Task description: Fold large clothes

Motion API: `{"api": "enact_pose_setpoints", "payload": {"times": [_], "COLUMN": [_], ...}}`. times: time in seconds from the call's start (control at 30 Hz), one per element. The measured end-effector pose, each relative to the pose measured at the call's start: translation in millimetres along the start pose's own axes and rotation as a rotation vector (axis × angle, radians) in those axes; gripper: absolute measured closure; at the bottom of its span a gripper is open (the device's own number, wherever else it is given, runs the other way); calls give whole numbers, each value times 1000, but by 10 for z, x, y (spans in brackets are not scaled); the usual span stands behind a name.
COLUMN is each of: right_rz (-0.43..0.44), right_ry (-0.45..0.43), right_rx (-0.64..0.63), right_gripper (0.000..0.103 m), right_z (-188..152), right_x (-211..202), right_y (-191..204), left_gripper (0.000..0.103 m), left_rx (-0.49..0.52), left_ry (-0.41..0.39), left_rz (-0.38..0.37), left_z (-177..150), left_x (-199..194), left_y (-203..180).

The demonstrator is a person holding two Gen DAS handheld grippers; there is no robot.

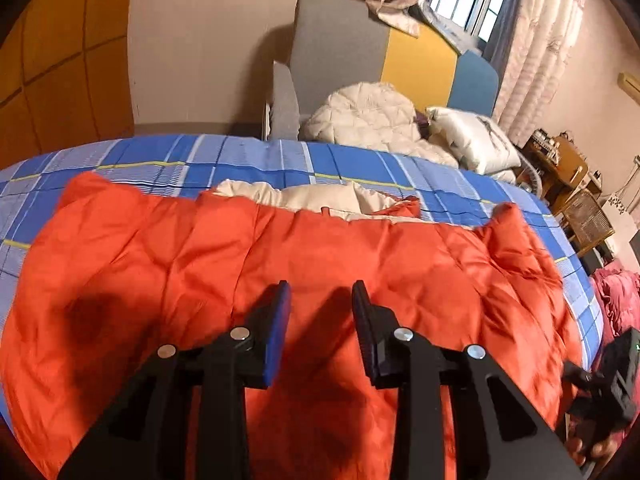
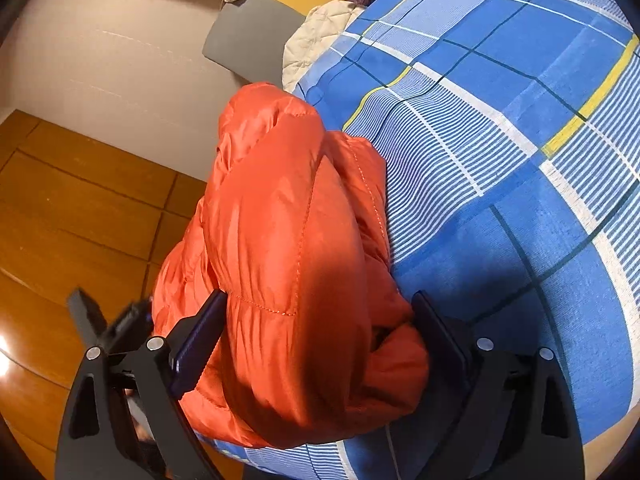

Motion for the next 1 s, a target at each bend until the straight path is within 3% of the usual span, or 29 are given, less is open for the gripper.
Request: {"api": "enact_pose_setpoints", "payload": {"times": [0.17,0.37,0.5,0.6,0.67,0.73,0.83,1.0], "right_rz": [2,12,23,37,39,40,39,31], "right_ry": [5,5,-3,-15,-22,-28,-32,-27], "right_rx": [-1,13,29,41,42,45,52,37], "right_gripper": [11,11,11,11,11,15,23,35], "right_z": [6,6,7,11,17,9,-5,-6], "right_x": [-3,25,9,0,1,-2,-15,-38], "right_y": [-8,-3,-38,-58,-53,-57,-76,-35], "left_gripper": [69,69,69,68,68,69,69,69], "left_rx": [27,40,20,0,4,15,39,26], "left_ry": [63,44,33,-62,-83,-93,-47,-32], "left_rz": [53,90,111,113,85,70,66,48], "left_z": [21,-86,-99,-228,-358,-522,-696,-738], "left_x": [325,447,260,-208,-384,-492,-377,-294], "left_y": [-22,-27,-11,13,-16,-68,-120,-82]}}
Point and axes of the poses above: each gripper's, at about its wrist camera, not at the fingertips, and x roughly the way its jaws point, y to its left, z to its top, the point moved 2 cm from there along x, roughly the way its jaws point, and after that the axes turned 1 degree about -y, right-handed, at the moved point
